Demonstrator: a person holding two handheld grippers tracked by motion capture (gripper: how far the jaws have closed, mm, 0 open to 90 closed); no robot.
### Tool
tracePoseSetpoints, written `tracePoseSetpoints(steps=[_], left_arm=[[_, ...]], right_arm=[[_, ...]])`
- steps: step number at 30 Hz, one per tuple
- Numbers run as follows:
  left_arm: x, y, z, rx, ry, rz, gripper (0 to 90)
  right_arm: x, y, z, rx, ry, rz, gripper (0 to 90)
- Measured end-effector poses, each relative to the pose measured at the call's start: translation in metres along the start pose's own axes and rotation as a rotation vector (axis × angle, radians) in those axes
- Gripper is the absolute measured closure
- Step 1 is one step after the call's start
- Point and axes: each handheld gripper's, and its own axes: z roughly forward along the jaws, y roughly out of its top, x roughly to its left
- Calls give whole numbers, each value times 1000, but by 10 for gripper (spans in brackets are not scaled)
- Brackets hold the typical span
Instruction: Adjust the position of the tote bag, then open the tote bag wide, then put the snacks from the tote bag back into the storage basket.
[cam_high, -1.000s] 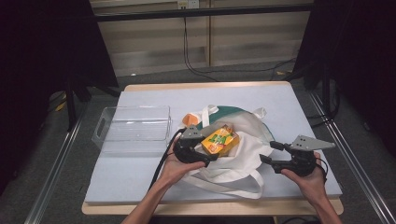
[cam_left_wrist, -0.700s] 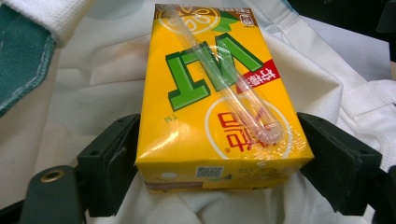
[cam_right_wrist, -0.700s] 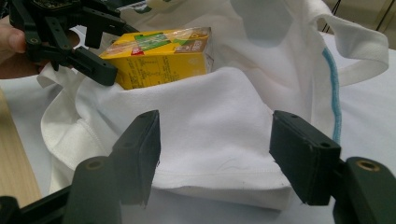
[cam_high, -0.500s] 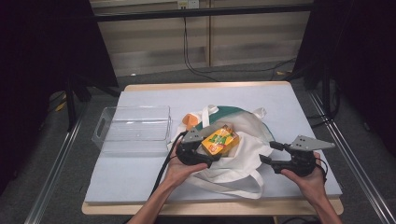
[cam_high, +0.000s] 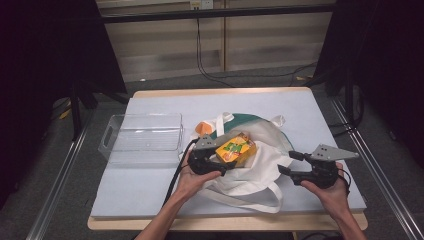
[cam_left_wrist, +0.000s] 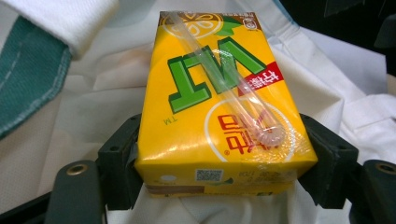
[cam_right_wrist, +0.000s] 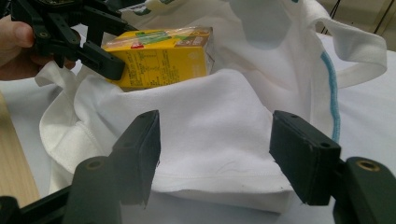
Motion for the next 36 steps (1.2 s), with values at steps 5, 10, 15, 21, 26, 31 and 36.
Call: tracePoseSetpoints(steps=[5,10,15,21,26,31,36], left_arm=[[3,5,-5,19,-15,-25,270],[1,11,-13,33,-5,-15,272],[2,15,-20,46,-1,-18,273],[0,19,-27,84,-14,-1,273],[-4,21,-34,92,-20,2,274],[-3,25,-43,106,-25,3,274],[-3,28,-48,145,-41,17,273]], right_arm=[[-1,-1,0,0,-2,1,339],[1,-1,0,2,-3,2,338],[1,-1,-2,-1,-5,0,339],[1,-2,-2,0,-3,0,333],[2,-2,-2,4,-3,-4,327],[2,-2,-1,1,-3,-1,313],[2,-3,0,5,-1,-3,311]])
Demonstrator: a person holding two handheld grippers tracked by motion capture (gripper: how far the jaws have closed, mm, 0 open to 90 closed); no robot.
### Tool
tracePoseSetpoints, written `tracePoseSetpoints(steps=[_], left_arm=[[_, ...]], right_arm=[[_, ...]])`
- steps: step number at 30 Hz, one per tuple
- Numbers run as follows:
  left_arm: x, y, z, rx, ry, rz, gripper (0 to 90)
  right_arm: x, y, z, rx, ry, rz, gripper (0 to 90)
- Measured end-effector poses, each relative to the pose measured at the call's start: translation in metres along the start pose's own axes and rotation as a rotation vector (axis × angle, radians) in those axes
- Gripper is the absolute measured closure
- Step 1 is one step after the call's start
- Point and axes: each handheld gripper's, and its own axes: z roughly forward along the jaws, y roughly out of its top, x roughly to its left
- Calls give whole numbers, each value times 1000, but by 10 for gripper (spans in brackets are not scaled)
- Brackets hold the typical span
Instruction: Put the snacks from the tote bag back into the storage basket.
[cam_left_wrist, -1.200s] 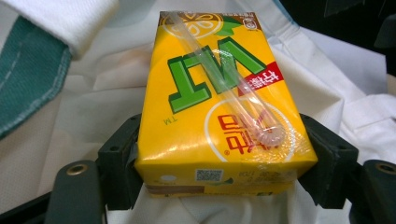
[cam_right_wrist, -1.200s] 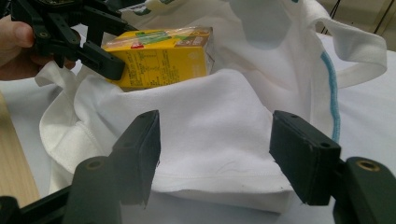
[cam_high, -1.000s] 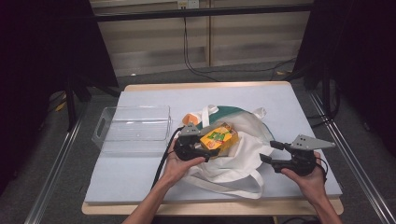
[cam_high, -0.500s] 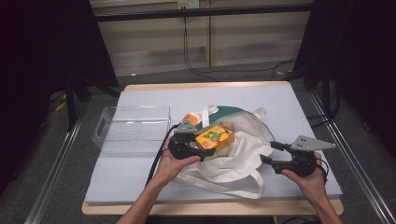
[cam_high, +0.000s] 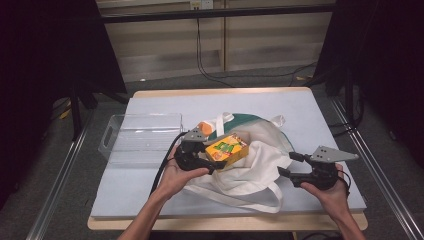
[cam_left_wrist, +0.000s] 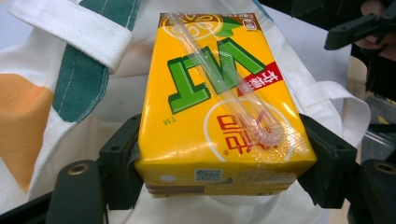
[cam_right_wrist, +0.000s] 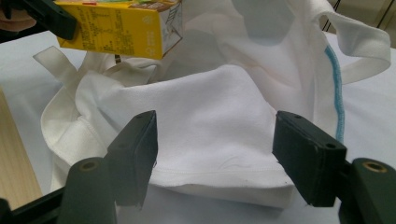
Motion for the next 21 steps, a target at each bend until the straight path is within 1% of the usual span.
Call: tracePoseSetpoints(steps=[2,3,6,9,10,12,13,16,17,18,19,20,21], left_arm=[[0,1,-2,1,-7,0,273],[1,3,-7,19,-8,-6,273],[2,4,-9,20,-16,-11,273],[8,6,-15,26,-20,-23,274],[10,6,-18,40,-20,-17,274],[10,6,-20,40,-22,-24,273],[12,7,-24,64,-21,-9,273],[13,7,-28,75,-9,-15,273],[15,7,-31,79,-23,-8,274],[15,7,-31,79,-23,-8,274],[14,8,-34,102,-21,-8,274],[15,8,-35,112,-32,5,275],[15,9,-37,119,-31,8,275]], right_arm=[[-1,0,0,2,0,3,304],[-1,0,0,2,0,3,303],[0,0,1,2,2,1,286],[0,1,1,-1,2,3,264],[0,1,1,-3,4,4,255],[0,2,1,-5,3,7,250],[1,2,1,-7,1,0,236],[2,1,1,-7,1,0,226],[3,1,1,-6,5,-1,213],[3,1,1,-4,0,-3,210],[3,2,1,-5,-2,-3,207],[3,2,1,-6,-2,-5,203],[3,2,1,-7,-3,-3,202]])
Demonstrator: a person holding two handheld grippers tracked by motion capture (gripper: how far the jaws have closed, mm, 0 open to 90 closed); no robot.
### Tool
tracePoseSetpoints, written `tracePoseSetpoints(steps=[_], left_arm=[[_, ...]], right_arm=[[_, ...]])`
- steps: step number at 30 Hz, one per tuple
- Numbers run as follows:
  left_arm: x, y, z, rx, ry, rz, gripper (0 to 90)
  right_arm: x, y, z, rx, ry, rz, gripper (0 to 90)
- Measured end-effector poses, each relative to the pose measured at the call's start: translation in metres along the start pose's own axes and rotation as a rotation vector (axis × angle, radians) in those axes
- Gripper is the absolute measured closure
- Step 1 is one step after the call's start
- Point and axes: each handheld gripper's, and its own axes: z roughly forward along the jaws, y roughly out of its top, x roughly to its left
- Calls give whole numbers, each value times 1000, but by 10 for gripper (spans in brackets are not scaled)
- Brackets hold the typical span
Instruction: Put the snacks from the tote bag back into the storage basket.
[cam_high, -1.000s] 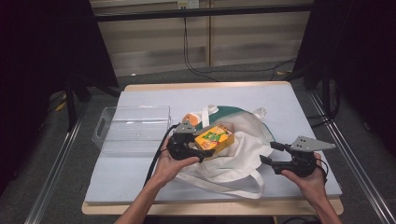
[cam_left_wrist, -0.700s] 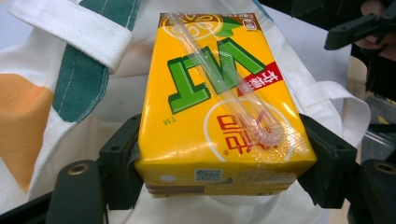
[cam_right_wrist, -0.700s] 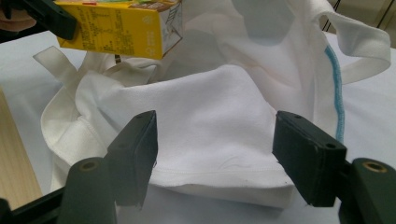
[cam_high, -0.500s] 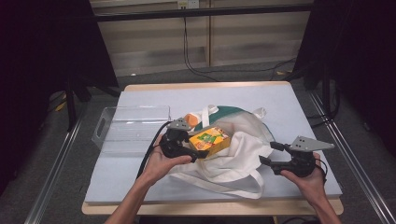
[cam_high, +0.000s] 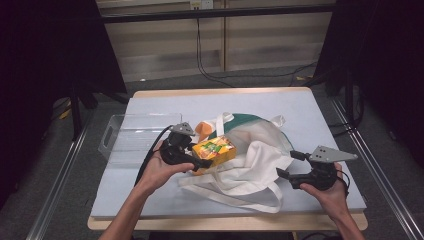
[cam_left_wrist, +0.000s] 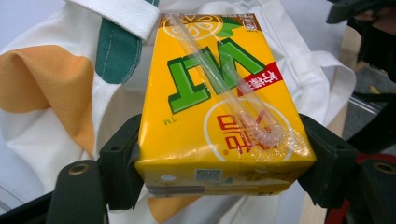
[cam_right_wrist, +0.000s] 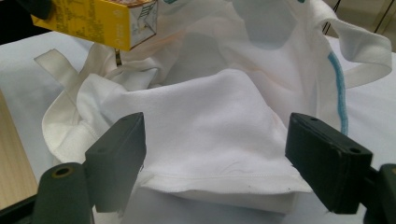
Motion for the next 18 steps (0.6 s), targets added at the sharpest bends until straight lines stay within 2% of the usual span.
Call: tracePoseSetpoints(steps=[3,4,9,11,12,16,18], left_arm=[[0,0,-3,3,-4,0,275],[-1,0,-6,-12,-23,-20,275],[3,0,-14,-16,-29,-40,275],[5,1,-20,0,-26,-32,274],[6,2,-25,6,-22,-41,275],[9,2,-33,2,-12,-37,275],[14,1,-42,0,4,-43,275]], right_arm=[[-2,0,0,-2,1,3,199],[-2,0,0,-2,0,6,199],[-1,0,1,0,0,4,198],[1,-1,1,2,6,0,199],[2,-1,0,3,7,-4,200],[2,-1,0,-1,14,-3,201],[2,-1,-1,0,9,-2,200]])
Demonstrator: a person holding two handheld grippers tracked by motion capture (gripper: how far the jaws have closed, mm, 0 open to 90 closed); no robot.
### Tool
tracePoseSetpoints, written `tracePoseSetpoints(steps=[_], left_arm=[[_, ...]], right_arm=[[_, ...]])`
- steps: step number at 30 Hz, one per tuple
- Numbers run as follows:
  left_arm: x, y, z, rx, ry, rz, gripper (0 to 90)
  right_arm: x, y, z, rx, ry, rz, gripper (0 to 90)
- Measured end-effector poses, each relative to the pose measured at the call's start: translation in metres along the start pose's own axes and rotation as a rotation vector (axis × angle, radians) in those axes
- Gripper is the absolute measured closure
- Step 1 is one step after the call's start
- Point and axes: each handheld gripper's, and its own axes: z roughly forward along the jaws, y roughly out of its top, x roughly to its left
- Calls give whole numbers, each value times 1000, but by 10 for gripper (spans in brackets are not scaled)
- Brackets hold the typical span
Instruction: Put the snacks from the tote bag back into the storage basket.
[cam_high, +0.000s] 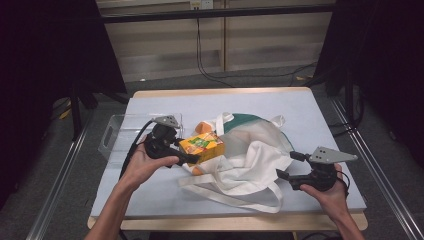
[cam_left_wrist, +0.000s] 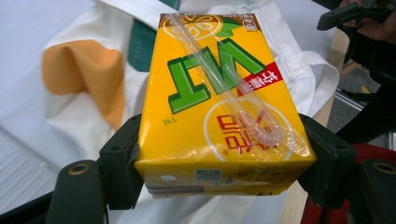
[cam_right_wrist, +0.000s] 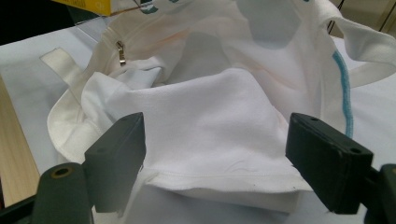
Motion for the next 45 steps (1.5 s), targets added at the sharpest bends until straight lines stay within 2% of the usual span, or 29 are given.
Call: tracePoseSetpoints(steps=[1,5,6,8,11,12,15,18,21,23,24,25,26,28,33,37,38,40,42,43,44,45], left_arm=[[3,-1,-2,-12,-8,-13,275],[9,-3,-7,9,13,-18,274],[13,-4,-11,20,30,-28,275],[15,-5,-13,30,37,-19,274],[23,-6,-20,12,59,-48,275],[26,-6,-22,25,65,-51,274],[30,-7,-24,25,80,-64,274],[40,-8,-28,17,102,-90,274],[44,-8,-32,6,120,-112,275],[45,-8,-34,13,117,-115,274],[47,-9,-37,11,142,-133,274],[47,-9,-37,11,142,-133,274],[49,-10,-41,22,161,-154,274],[51,-10,-44,27,163,-173,274],[58,-12,-50,52,176,-194,274],[70,-14,-53,76,189,-236,274],[73,-15,-54,89,189,-229,274],[80,-15,-55,121,205,-243,274],[82,-14,-56,123,206,-248,274],[82,-14,-55,109,213,-270,275],[85,-13,-59,132,221,-269,275],[85,-13,-59,132,221,-269,274]], right_arm=[[0,0,0,0,-3,2,200],[-1,0,0,1,-4,0,201],[-1,0,0,2,-7,0,200],[-1,-1,0,1,-6,0,200],[-1,-2,1,4,5,0,200],[-1,-2,1,4,5,0,200],[-2,-3,1,5,7,4,200],[-4,-4,1,-7,16,23,199],[-5,-3,1,-5,14,16,199],[-6,-3,1,-6,15,14,198],[-6,-2,2,-9,12,18,190],[-6,-2,2,-9,12,18,190],[-6,-1,3,-9,18,14,190],[-4,0,5,-6,23,14,191],[-1,1,8,2,30,0,193],[2,2,9,10,37,-12,197],[2,2,8,10,37,-12,197],[1,1,8,8,34,-9,197],[1,1,8,6,34,-10,197],[1,1,8,7,34,-10,197],[1,1,8,7,34,-9,197],[1,1,8,7,34,-9,197]])
